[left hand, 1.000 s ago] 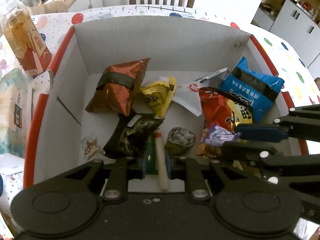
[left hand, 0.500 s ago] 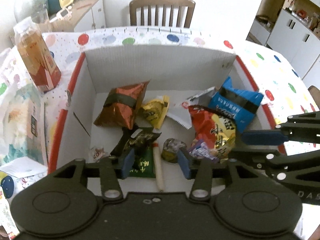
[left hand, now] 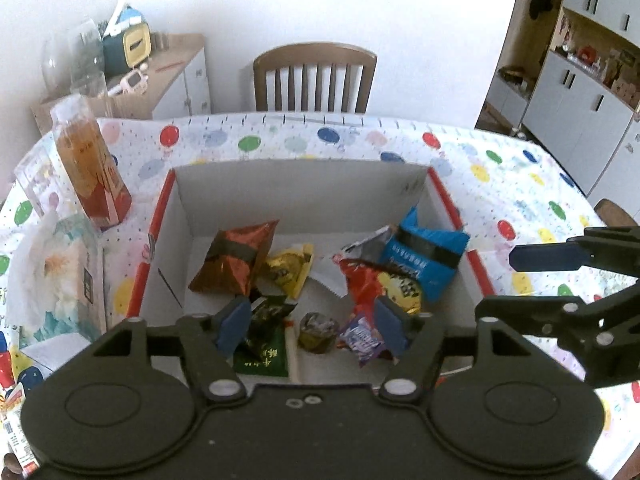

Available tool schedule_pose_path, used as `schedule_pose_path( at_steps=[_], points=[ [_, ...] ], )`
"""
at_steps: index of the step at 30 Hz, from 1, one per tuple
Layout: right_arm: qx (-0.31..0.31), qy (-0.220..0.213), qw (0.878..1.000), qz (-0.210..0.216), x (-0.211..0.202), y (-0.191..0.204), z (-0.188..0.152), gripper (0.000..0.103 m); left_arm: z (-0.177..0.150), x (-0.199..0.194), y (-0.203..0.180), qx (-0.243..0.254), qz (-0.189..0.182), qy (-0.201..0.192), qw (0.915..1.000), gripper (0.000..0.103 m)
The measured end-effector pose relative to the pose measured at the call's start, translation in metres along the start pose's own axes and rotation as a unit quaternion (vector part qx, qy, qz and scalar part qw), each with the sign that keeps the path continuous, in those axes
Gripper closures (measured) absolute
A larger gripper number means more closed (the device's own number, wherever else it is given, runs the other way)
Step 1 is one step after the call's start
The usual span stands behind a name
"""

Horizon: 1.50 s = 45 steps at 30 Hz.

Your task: Organize snacks

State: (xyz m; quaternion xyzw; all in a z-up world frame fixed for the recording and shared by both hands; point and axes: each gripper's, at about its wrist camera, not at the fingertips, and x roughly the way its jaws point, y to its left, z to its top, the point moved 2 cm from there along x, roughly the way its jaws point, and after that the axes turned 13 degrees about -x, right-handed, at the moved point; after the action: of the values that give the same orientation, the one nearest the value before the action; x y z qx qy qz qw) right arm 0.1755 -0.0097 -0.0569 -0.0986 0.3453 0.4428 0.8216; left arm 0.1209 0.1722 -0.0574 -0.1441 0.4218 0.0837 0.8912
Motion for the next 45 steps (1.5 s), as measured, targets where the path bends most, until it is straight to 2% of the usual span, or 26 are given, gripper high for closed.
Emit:
schedule_pose_path(
  at_steps=[2, 11, 17, 19, 20, 22, 37, 42, 45],
  points=[
    [0.002, -0.007, 1.000, -0.003, -0.007, -0.001, -0.001, 0.023, -0.001, -0.007, -0.003, 0.003, 0.000, -0.009, 1.0000, 0.028],
    [0.007, -0.027, 0.999, -0.018, -0.032, 0.000, -0.011, 0.022, -0.006, -0.036, -0.020, 0.009, -0.010, -0.047, 0.9988, 0.014],
    [0.007, -0.041, 0.999, -0.027, -0.046, 0.002, -0.019, 0.018, -0.013, -0.052, -0.028, 0.010, -0.008, -0.065, 0.9978, 0.005],
    [0.013, -0.044, 0.999, -0.029, -0.050, 0.002, -0.022, 0.016, -0.015, -0.056, -0.030, 0.008, -0.009, -0.066, 0.9977, 0.004],
    [0.015, -0.046, 0.998, -0.029, -0.053, 0.002, -0.024, 0.009, -0.016, -0.058, -0.031, 0.007, -0.008, -0.068, 0.9976, 0.003],
    [0.019, -0.049, 0.998, -0.031, -0.057, 0.002, -0.028, 0.001, -0.019, -0.062, -0.033, 0.006, -0.006, -0.071, 0.9974, 0.002],
    [0.043, -0.078, 0.994, -0.060, -0.087, 0.008, -0.048, 0.000, -0.038, -0.083, -0.040, -0.030, -0.001, -0.072, 0.9969, 0.000],
    [0.043, -0.077, 0.991, -0.097, -0.092, 0.012, -0.048, 0.000, -0.042, -0.090, -0.042, -0.038, 0.002, -0.079, 0.9961, 0.000],
    [0.049, -0.076, 0.991, -0.100, -0.093, 0.013, -0.050, 0.000, -0.044, -0.094, -0.044, -0.037, 0.002, -0.086, 0.9956, 0.000]
  ],
)
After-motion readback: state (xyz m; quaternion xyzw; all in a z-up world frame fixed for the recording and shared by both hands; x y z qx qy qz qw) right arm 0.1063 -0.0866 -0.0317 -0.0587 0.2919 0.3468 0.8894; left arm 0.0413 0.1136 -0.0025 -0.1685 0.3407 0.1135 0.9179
